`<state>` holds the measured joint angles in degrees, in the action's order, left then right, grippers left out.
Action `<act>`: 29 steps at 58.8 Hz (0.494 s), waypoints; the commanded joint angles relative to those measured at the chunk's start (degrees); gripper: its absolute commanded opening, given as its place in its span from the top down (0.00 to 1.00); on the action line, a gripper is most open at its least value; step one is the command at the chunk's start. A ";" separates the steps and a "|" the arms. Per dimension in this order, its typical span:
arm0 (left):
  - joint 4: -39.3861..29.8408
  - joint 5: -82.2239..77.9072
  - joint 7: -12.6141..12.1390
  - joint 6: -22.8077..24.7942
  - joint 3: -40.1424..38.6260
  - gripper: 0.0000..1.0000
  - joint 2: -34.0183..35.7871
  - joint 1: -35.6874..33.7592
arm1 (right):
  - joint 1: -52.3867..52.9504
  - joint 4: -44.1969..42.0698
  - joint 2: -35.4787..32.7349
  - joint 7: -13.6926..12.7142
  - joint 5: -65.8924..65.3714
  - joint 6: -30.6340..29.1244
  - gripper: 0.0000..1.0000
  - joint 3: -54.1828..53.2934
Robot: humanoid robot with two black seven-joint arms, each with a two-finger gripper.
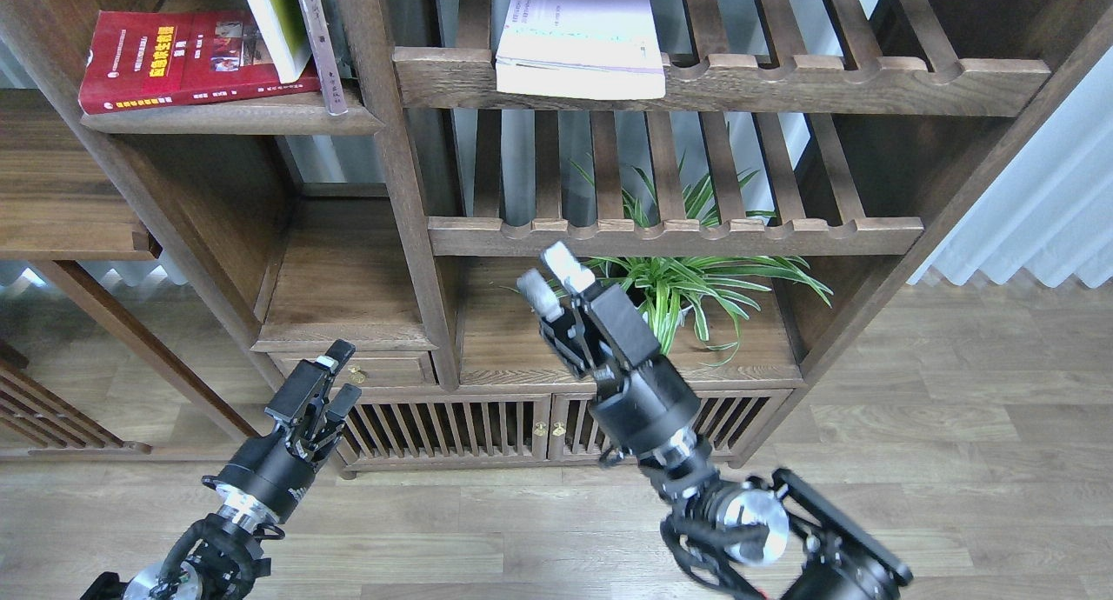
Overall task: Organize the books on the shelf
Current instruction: 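Reach the right gripper up to the white book on the top shelf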
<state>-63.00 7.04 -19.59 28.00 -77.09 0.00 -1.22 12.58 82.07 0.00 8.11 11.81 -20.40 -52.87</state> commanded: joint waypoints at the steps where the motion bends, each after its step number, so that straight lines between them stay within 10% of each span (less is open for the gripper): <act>1: -0.01 -0.01 0.08 0.00 -0.07 0.00 0.00 0.08 | 2.45 -1.82 0.00 2.17 0.59 2.73 0.02 -1.00; 29: -0.01 -0.10 -0.01 0.00 -0.51 0.00 0.00 -0.01 | 9.40 -1.47 0.00 9.29 1.29 8.97 0.02 -1.00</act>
<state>-63.02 6.94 -19.54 28.00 -77.27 0.00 -1.22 21.15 80.17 0.00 16.95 12.82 -11.50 -54.39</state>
